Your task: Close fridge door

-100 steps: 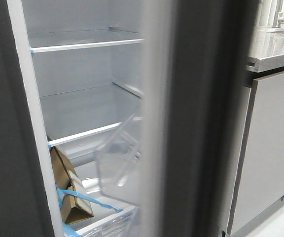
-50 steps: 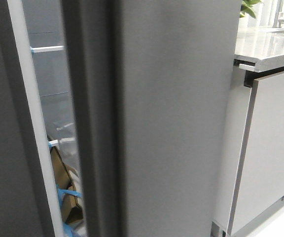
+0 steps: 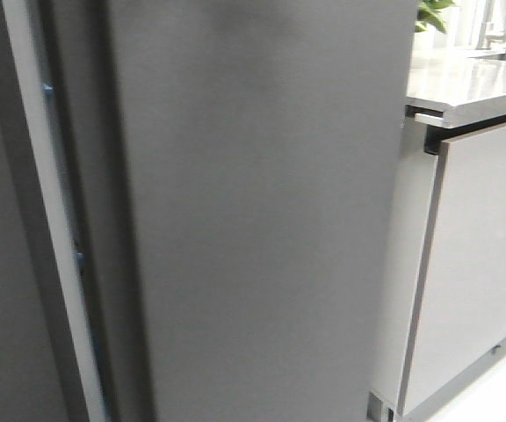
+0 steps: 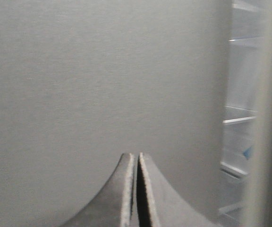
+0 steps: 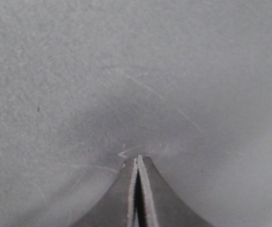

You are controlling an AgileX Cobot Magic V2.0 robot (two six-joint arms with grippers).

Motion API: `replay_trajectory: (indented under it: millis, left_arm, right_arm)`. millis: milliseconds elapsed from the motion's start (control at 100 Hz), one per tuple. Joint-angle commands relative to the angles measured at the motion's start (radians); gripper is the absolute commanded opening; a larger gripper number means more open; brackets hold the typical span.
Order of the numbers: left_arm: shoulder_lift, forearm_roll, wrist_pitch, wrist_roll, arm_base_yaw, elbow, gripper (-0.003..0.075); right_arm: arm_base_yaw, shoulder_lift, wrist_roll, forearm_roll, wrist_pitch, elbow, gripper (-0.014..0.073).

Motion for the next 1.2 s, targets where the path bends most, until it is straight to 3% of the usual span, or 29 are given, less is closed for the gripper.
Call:
replay_trajectory:
  millis: [0,310,720,890,1190]
  left_arm:
    - [-0.011,-0.004,-0.075,-0.004,-0.005,0.035,-0.0020]
    - [-0.011,-0.004,-0.075,-0.004,-0.005,0.035,-0.0020]
    - [-0.011,-0.004,-0.075,-0.004,-0.006,0.035,-0.0020]
    - [-0.011,-0.004,-0.075,-0.004,-0.006,0.035,-0.0020]
    - [-0.011,-0.004,-0.075,-0.004,-0.006,0.035,-0.0020]
  right_arm:
    - [0.002,0.041,-0.007,-0.029,-0.088,-0.087,-0.0046]
    - [0.007,0.231,-0.005,-0.054,0.072,-0.338,-0.0046]
    - [-0.029,0.143,-0.005,-0.144,0.235,-0.344,-0.0046]
    - [-0.080,-0.015,-0.005,-0.172,0.226,-0.207,-0.0046]
    - [-0.201,-0.421,-0.005,-0.268,0.041,0.299,-0.0046]
